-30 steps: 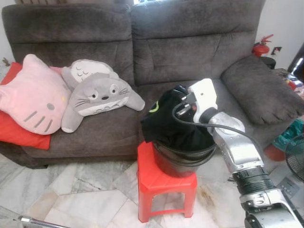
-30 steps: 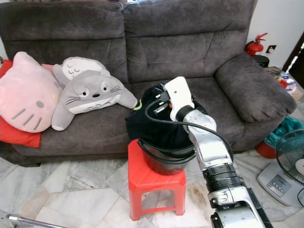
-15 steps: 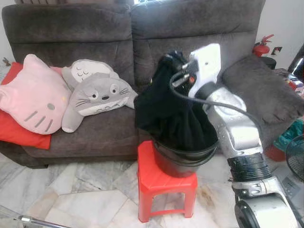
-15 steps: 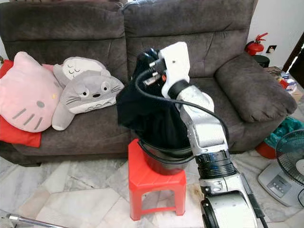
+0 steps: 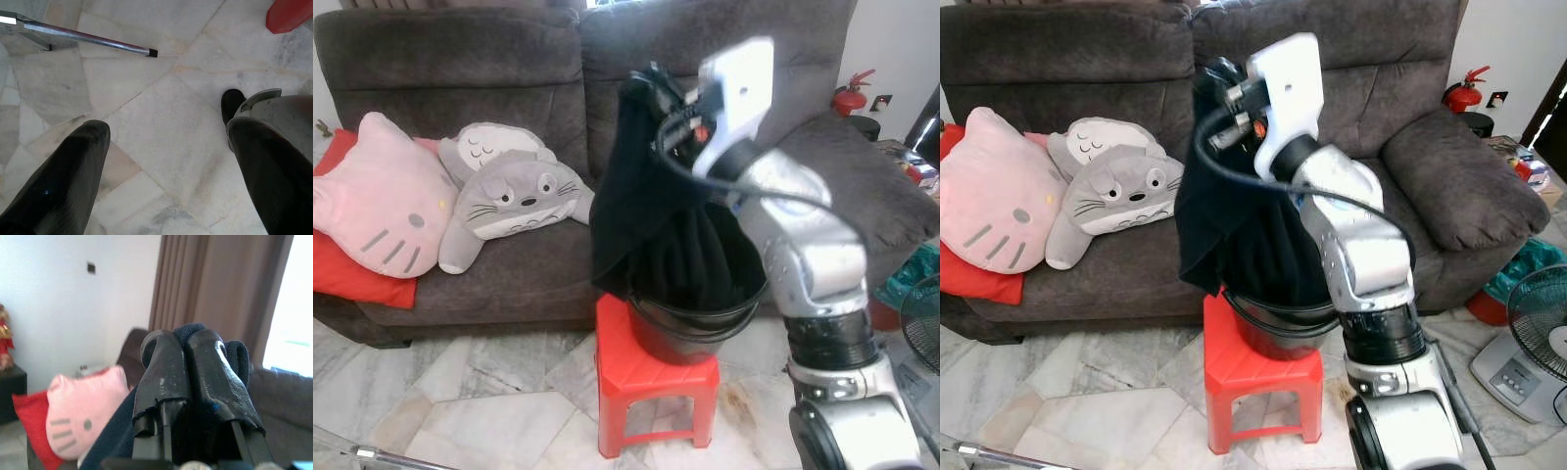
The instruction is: Hang hanger
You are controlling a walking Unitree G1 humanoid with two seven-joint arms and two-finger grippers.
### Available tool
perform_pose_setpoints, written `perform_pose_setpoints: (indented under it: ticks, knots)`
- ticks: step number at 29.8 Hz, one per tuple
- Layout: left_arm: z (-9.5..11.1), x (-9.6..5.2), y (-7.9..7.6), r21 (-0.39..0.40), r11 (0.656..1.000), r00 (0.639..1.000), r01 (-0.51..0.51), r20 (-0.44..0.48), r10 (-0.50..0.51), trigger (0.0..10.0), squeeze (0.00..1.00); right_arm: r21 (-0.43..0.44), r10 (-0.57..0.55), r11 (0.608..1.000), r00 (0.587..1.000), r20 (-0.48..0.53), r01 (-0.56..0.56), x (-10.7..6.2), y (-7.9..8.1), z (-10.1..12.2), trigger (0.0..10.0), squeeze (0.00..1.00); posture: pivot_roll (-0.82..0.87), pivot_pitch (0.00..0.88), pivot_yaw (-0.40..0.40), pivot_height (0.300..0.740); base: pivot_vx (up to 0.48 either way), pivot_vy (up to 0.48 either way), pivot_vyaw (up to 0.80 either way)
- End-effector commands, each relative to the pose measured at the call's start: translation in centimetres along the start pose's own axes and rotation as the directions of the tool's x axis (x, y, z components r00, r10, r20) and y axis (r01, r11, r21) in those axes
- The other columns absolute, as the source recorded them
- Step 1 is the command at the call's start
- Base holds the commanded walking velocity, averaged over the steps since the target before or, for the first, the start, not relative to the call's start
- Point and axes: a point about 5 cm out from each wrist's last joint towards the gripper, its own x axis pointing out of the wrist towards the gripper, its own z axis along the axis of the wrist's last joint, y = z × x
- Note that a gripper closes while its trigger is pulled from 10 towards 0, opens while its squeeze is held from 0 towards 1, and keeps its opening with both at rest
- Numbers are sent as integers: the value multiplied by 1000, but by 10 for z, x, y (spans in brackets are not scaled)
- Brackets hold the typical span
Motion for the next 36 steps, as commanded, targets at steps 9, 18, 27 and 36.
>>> perform_pose_setpoints:
  ticks: [9, 18, 27, 36]
  knots:
    - [-2, -1, 1, 7, 1000, 1000, -7, -6, 7, 10000, 0, 108, -150, 980, 976, -159, 169, -16, -12, -27, 10000, 0, -195, 0, 69, 740, 0, 0, 0]
    - [-3, -1, 2, 15, 1000, 1000, -5, -8, 5, 10000, 0, 88, -372, 886, 812, -451, 455, -58, -43, -95, 10000, 0, -196, 0, 71, 740, 0, 0, 0]
    - [-4, -1, 3, 18, 1000, 1000, -8, -9, 8, 10000, 0, 91, -321, 894, 770, -552, 438, -66, -28, -119, 10000, 0, -185, 0, 71, 740, 0, 0, 0]
    - [-3, -1, 3, 21, 1000, 1000, -9, -8, 9, 10000, 0, 225, -115, 944, 879, -463, 242, -45, 18, -87, 10000, 0, -190, 0, 74, 740, 0, 0, 0]
